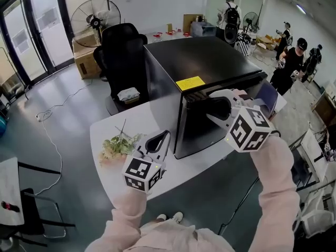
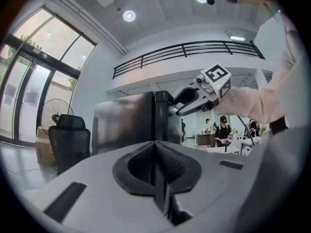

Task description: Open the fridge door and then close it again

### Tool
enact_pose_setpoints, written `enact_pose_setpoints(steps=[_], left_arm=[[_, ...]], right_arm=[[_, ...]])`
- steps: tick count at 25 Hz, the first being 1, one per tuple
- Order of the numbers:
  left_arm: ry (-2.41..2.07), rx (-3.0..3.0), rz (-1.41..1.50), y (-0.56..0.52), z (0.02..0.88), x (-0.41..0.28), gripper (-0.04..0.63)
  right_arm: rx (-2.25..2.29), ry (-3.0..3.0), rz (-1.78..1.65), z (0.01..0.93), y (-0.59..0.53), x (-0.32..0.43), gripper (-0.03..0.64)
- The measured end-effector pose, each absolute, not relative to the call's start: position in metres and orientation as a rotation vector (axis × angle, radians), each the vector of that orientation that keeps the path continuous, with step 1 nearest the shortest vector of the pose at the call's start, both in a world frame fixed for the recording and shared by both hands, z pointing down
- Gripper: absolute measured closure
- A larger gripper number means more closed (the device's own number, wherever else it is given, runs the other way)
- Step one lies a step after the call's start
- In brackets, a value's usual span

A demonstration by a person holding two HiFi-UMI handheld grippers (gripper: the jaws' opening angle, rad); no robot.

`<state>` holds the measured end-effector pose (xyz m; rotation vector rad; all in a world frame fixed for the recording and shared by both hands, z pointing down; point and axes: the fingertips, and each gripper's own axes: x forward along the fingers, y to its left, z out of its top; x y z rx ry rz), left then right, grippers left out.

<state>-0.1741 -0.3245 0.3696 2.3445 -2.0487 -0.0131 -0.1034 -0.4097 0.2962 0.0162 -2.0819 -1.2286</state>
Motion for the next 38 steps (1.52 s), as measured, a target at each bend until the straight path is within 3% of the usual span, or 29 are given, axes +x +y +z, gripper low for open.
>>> enact_pose_setpoints(steps=[6,38], left_arm=[[-2.011,2.373,0.039,-0.319,0.372,-0.184,0.584],[-2.021,2.33,0.013,-0.301,0.379,-0.167,0.584]], right_arm=[[0.025,-2.032,-1.206,0.296,-0.415,-0.107,0.489],[0.018,-2.019,-1.144,0.294,-0.408,-0.103,0.52]])
